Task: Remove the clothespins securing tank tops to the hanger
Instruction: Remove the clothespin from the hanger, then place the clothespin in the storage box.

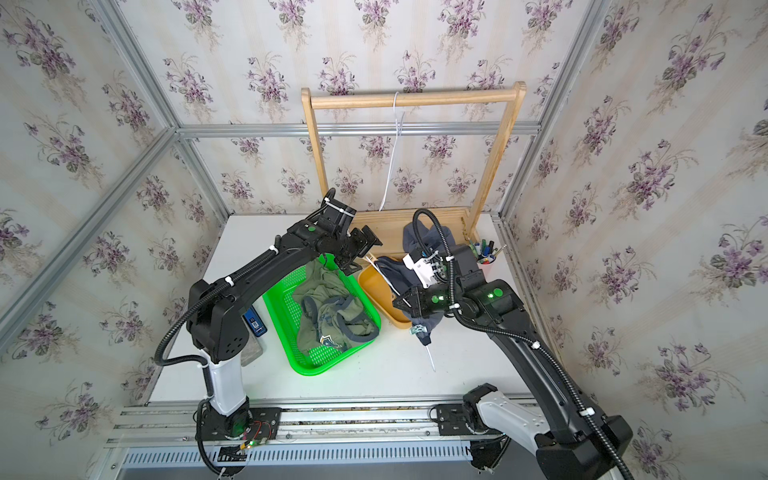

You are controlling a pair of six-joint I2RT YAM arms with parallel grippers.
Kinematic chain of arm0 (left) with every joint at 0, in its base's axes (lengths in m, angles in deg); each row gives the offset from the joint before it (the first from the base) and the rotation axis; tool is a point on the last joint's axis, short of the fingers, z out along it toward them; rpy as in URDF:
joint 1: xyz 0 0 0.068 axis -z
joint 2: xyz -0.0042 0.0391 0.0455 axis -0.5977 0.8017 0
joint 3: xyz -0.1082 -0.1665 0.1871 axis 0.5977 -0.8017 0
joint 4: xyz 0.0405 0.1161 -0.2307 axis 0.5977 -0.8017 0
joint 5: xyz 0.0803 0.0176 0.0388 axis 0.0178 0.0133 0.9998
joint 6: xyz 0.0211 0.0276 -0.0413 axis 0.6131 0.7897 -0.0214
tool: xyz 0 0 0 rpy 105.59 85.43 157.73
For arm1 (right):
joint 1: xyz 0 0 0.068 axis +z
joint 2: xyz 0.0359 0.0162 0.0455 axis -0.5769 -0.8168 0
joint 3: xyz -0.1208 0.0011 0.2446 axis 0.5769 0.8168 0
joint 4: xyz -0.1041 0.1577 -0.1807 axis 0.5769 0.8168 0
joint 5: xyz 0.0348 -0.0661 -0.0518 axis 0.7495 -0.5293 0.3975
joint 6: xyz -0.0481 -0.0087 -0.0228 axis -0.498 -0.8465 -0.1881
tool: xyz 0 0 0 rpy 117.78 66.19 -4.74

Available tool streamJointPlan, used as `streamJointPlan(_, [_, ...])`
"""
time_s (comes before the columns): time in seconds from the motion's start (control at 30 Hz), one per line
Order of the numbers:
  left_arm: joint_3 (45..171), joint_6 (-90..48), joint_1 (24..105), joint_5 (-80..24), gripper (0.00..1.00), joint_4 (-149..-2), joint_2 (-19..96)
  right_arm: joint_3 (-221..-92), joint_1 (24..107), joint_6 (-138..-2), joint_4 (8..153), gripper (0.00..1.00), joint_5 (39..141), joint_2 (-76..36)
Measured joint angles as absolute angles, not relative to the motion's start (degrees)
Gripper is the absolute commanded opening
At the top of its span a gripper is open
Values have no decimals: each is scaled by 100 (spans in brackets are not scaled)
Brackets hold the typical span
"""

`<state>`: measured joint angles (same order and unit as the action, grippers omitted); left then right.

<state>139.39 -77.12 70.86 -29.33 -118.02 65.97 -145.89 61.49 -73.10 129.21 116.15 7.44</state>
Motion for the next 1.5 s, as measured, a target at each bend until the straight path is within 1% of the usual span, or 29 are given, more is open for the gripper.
streamJointPlan(0.03, [13929, -7723, 7086, -2907, 78, -11804, 6595, -14609, 6151, -7332, 12921, 0, 11617, 744])
streamJointPlan(0.1, [13922, -7763, 7084, -2894, 65, -11802, 6588, -14624, 6153, -7378, 12921, 0, 11628, 753])
streamJointPlan(0.2, [13926, -7782, 7084, -2861, 52, -11802, 6593, -14598, 6160, -7417, 12928, 0, 11639, 773])
streamJointPlan(0.3, [13966, -7806, 7082, -2800, 42, -11802, 6606, -14508, 6164, -7467, 12972, 0, 11636, 814])
streamJointPlan(0.37, [13977, -7808, 7082, -2800, 39, -11800, 6608, -14478, 6164, -7531, 13024, 0, 11634, 838])
streamJointPlan(0.67, [13988, -7826, 7082, -2761, 27, -11802, 6608, -14482, 6162, -7647, 13140, 0, 11604, 906])
streamJointPlan(0.87, [13992, -7824, 7077, -2763, 25, -11804, 6608, -14458, 6164, -7688, 13142, 0, 11481, 930])
streamJointPlan(1.0, [14092, -7804, 6975, -2804, 19, -11813, 6608, -14213, 6164, -7686, 13166, 0, 11372, 897])
streamJointPlan(1.13, [14254, -7754, 6798, -2813, 18, -11808, 6606, -13999, 6171, -7629, 13241, 0, 11289, 963])
streamJointPlan(1.27, [14184, -7688, 6787, -2848, 18, -11811, 6588, -14063, 6169, -7522, 13230, 0, 11217, 1017])
streamJointPlan(1.5, [14407, -7605, 6900, -3027, 17, -11850, 7095, -14904, 6151, -7238, 13254, 0, 10904, 1011])
